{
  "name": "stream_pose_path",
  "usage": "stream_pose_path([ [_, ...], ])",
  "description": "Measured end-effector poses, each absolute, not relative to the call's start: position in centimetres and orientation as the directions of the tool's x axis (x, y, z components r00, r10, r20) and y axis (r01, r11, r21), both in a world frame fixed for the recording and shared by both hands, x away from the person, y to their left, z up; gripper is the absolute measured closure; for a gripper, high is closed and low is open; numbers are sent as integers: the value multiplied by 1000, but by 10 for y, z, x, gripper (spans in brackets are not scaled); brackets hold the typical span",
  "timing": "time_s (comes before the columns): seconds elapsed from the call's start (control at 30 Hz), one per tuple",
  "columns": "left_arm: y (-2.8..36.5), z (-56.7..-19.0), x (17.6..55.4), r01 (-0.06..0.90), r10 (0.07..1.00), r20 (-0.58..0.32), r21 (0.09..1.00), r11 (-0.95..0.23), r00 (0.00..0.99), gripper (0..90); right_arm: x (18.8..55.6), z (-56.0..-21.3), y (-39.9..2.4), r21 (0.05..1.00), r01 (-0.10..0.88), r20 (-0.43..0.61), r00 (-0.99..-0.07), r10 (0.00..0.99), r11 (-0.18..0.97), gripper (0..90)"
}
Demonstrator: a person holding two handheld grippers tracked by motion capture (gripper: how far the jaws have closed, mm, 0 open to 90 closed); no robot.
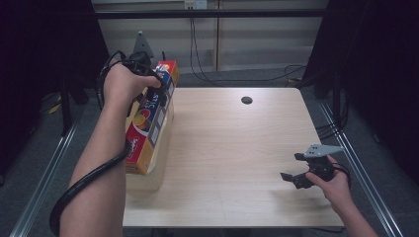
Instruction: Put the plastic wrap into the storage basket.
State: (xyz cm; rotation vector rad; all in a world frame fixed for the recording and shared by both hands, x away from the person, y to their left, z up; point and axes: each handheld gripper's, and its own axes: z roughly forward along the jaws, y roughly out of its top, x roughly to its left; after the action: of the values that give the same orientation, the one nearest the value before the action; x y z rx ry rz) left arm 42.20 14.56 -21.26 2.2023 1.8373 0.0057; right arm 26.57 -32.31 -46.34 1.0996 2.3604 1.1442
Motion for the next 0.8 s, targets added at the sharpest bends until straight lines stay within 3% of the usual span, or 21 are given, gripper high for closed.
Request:
stream_pose_path([
  [0.8, 174, -232, 419, 979, 981, -153, 182, -95, 123, 409, 265, -462, -323, 769, 508, 56, -657, 751, 388, 39],
])
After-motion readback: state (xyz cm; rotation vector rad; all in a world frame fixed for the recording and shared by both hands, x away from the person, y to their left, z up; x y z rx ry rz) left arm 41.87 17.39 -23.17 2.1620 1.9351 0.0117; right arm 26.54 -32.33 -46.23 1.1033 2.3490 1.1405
